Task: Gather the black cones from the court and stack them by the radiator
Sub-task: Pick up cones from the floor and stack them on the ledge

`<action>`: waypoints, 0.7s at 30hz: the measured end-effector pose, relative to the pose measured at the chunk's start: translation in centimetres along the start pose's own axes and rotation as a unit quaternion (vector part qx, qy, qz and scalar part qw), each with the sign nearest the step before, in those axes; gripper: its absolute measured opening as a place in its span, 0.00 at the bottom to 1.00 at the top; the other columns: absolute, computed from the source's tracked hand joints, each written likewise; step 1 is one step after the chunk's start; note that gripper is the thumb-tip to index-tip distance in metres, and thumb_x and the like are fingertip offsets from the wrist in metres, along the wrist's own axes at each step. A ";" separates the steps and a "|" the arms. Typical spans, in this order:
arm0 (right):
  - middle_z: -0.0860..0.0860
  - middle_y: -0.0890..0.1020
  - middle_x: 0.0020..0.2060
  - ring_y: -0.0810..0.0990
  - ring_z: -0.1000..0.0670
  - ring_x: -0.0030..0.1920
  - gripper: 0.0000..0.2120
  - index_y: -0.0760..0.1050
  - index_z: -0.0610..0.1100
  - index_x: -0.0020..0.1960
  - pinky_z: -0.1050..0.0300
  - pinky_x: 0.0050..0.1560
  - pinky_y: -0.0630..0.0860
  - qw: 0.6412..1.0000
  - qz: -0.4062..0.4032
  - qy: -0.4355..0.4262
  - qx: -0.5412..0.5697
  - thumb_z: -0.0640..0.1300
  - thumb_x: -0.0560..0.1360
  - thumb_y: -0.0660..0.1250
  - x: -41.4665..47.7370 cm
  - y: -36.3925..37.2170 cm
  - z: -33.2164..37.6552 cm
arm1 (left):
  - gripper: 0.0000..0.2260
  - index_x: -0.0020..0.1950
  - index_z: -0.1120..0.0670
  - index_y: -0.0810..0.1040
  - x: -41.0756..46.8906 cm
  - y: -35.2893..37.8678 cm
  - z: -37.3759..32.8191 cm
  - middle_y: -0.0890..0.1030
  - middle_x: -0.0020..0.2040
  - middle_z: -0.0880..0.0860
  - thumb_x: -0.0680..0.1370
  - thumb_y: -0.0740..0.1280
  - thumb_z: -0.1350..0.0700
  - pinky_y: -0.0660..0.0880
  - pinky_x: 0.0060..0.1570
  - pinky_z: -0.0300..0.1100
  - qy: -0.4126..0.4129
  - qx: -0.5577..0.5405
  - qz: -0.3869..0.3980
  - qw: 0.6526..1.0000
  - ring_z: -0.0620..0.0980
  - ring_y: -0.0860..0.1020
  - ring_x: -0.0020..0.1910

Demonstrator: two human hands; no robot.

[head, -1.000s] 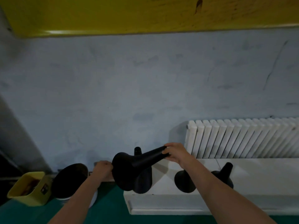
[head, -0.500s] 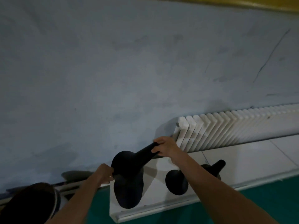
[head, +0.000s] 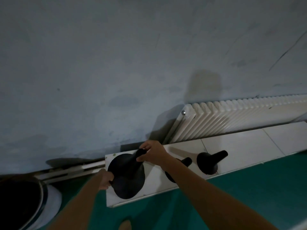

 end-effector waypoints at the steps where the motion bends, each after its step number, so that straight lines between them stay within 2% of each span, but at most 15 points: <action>1: 0.44 0.81 0.47 0.77 0.52 0.44 0.15 0.79 0.41 0.51 0.65 0.41 0.74 1.000 0.004 0.004 -0.006 0.38 0.65 0.78 0.1 0.4 -0.4 | 0.03 0.47 0.65 0.69 0.3 0.3 0.4 0.71 0.41 0.61 0.76 0.58 0.69 0.66 0.38 0.46 -0.004 -0.008 0.010 1.000 0.52 0.67 0.34; 3: 0.47 0.79 0.45 0.78 0.50 0.44 0.16 0.78 0.41 0.53 0.63 0.42 0.76 1.000 0.013 0.016 0.006 0.37 0.66 0.77 0.4 1.5 -1.3 | 0.04 0.49 0.64 0.70 0.5 1.1 1.0 0.72 0.45 0.60 0.77 0.57 0.69 0.69 0.46 0.47 -0.024 -0.048 0.029 0.998 0.54 0.70 0.42; 5: 0.45 0.80 0.44 0.80 0.46 0.48 0.14 0.78 0.43 0.50 0.54 0.51 0.79 0.999 0.017 0.031 0.011 0.34 0.68 0.74 0.6 2.5 -2.2 | 0.05 0.50 0.66 0.71 1.0 1.7 1.0 0.74 0.45 0.60 0.78 0.57 0.70 0.71 0.53 0.50 -0.030 -0.087 0.031 0.995 0.57 0.74 0.46; 6: 0.45 0.80 0.44 0.80 0.46 0.49 0.13 0.78 0.43 0.51 0.51 0.55 0.79 0.999 0.020 0.042 0.011 0.33 0.69 0.73 0.7 2.9 -2.6 | 0.07 0.54 0.68 0.72 1.4 1.9 0.9 0.75 0.48 0.62 0.78 0.57 0.70 0.72 0.55 0.51 -0.031 -0.107 0.028 0.993 0.60 0.76 0.48; 8: 0.48 0.78 0.41 0.80 0.47 0.49 0.13 0.78 0.41 0.52 0.50 0.56 0.79 0.997 0.029 0.066 0.019 0.32 0.70 0.71 0.6 3.3 -3.1 | 0.14 0.64 0.70 0.69 1.5 2.1 0.4 0.75 0.59 0.67 0.78 0.58 0.70 0.73 0.56 0.51 -0.028 -0.117 0.023 0.992 0.63 0.77 0.58; 9: 0.49 0.78 0.41 0.80 0.46 0.50 0.13 0.78 0.41 0.53 0.50 0.56 0.79 0.996 0.036 0.076 0.033 0.31 0.70 0.70 0.5 3.5 -3.4 | 0.14 0.65 0.69 0.69 1.1 2.3 0.0 0.74 0.63 0.66 0.79 0.58 0.69 0.73 0.56 0.51 -0.026 -0.122 0.025 0.992 0.62 0.76 0.61; 11: 0.45 0.79 0.43 0.81 0.42 0.52 0.11 0.77 0.42 0.50 0.47 0.55 0.80 0.993 0.045 0.090 0.062 0.31 0.70 0.70 0.1 3.4 -3.7 | 0.08 0.53 0.65 0.73 -0.2 2.4 -0.8 0.74 0.64 0.64 0.81 0.54 0.67 0.71 0.58 0.50 -0.027 -0.123 0.014 0.992 0.60 0.75 0.64; 13: 0.42 0.78 0.45 0.81 0.41 0.51 0.07 0.75 0.43 0.44 0.49 0.53 0.80 0.989 0.044 0.104 0.094 0.32 0.72 0.68 -0.5 2.9 -4.0 | 0.12 0.42 0.60 0.71 -0.8 2.2 -1.6 0.75 0.56 0.62 0.82 0.53 0.64 0.70 0.53 0.49 -0.012 -0.135 0.006 0.991 0.59 0.78 0.54; 15: 0.41 0.77 0.43 0.80 0.43 0.43 0.08 0.74 0.44 0.40 0.52 0.48 0.79 0.983 0.048 0.118 0.133 0.34 0.75 0.66 -1.2 2.0 -4.4 | 0.12 0.42 0.58 0.72 -1.4 1.5 -2.6 0.74 0.49 0.59 0.82 0.54 0.63 0.70 0.42 0.44 0.018 -0.148 0.001 0.989 0.55 0.76 0.40; 18: 0.42 0.77 0.39 0.77 0.46 0.38 0.04 0.74 0.41 0.40 0.51 0.48 0.77 0.968 0.048 0.136 0.206 0.39 0.73 0.67 -3.1 0.1 -5.3 | 0.09 0.45 0.59 0.74 -3.8 1.4 -4.6 0.76 0.43 0.58 0.82 0.56 0.63 0.69 0.35 0.41 0.059 -0.118 0.001 0.991 0.51 0.74 0.36; 21: 0.43 0.77 0.39 0.78 0.48 0.36 0.03 0.75 0.37 0.48 0.53 0.46 0.78 0.969 0.023 0.125 0.213 0.37 0.77 0.63 -5.2 -2.8 -6.6 | 0.12 0.37 0.59 0.72 -6.3 1.7 -6.9 0.75 0.38 0.58 0.80 0.58 0.65 0.72 0.26 0.35 0.093 -0.100 -0.030 0.990 0.49 0.75 0.31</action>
Point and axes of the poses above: each hand's wrist, its own x-axis towards the middle knuckle, its own y-axis out of the palm, z = x × y, the point moved 9 cm from there along x, towards the middle knuckle
